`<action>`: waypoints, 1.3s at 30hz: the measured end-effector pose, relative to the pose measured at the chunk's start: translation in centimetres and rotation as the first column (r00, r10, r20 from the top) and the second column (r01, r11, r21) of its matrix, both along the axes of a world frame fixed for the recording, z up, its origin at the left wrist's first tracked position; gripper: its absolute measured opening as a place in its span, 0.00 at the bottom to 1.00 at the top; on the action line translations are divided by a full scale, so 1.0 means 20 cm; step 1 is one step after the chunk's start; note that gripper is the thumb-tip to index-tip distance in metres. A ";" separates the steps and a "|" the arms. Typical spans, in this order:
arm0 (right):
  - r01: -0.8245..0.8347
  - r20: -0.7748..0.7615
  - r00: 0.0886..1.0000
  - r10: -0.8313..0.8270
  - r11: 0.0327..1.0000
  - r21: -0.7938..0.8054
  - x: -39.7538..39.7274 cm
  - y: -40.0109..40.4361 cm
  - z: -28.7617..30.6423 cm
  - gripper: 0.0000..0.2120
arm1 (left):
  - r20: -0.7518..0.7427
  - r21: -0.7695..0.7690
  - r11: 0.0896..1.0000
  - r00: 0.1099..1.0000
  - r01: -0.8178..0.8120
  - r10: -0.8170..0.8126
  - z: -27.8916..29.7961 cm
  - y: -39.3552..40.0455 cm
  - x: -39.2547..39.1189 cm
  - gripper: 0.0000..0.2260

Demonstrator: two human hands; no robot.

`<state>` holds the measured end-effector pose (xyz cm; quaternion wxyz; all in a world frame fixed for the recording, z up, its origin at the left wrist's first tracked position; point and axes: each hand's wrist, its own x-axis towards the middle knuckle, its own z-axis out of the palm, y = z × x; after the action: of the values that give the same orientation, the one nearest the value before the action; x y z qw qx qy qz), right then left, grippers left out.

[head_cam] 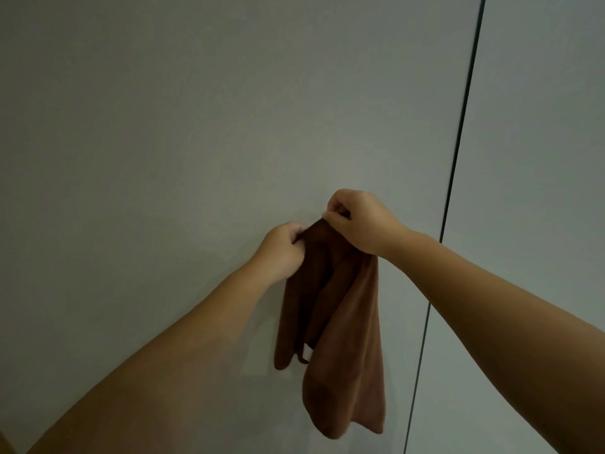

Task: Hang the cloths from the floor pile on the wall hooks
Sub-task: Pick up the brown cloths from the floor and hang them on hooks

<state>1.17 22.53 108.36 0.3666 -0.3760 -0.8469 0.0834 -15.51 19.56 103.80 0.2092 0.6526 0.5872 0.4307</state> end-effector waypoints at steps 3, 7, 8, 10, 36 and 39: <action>-0.016 0.150 0.988 0.026 0.998 -0.064 0.03 0.02 0.00 0.07 | -0.097 -0.014 1.000 0.995 0.014 -0.016 0.05 0.02 -0.07 0.12; 0.055 0.354 0.935 0.006 0.985 -0.163 0.04 0.05 -0.03 0.09 | -0.224 0.005 1.000 0.975 0.007 -0.006 0.13 0.04 -0.12 0.15; 0.084 0.380 0.925 -0.011 0.981 -0.177 0.04 0.06 -0.04 0.10 | -0.207 0.011 1.000 0.978 0.007 -0.005 0.15 0.04 -0.13 0.15; 0.142 0.423 0.905 -0.042 0.968 -0.209 0.05 0.08 -0.07 0.12 | -0.174 0.018 1.000 0.985 0.002 0.001 0.19 0.04 -0.16 0.16; -0.064 -0.124 0.992 0.019 0.925 -0.373 -0.06 0.03 -0.07 0.14 | 0.189 -0.278 0.923 0.957 0.266 -0.219 -0.11 0.04 -0.11 0.09; -0.077 -0.128 0.991 0.030 0.925 -0.372 -0.04 0.02 -0.07 0.14 | 0.225 -0.219 0.935 0.947 0.280 -0.230 -0.12 0.07 -0.05 0.09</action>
<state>0.35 23.01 107.06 0.3356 -0.4103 -0.8016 0.2766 -16.44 20.88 101.47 0.4004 0.6465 0.5229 0.3851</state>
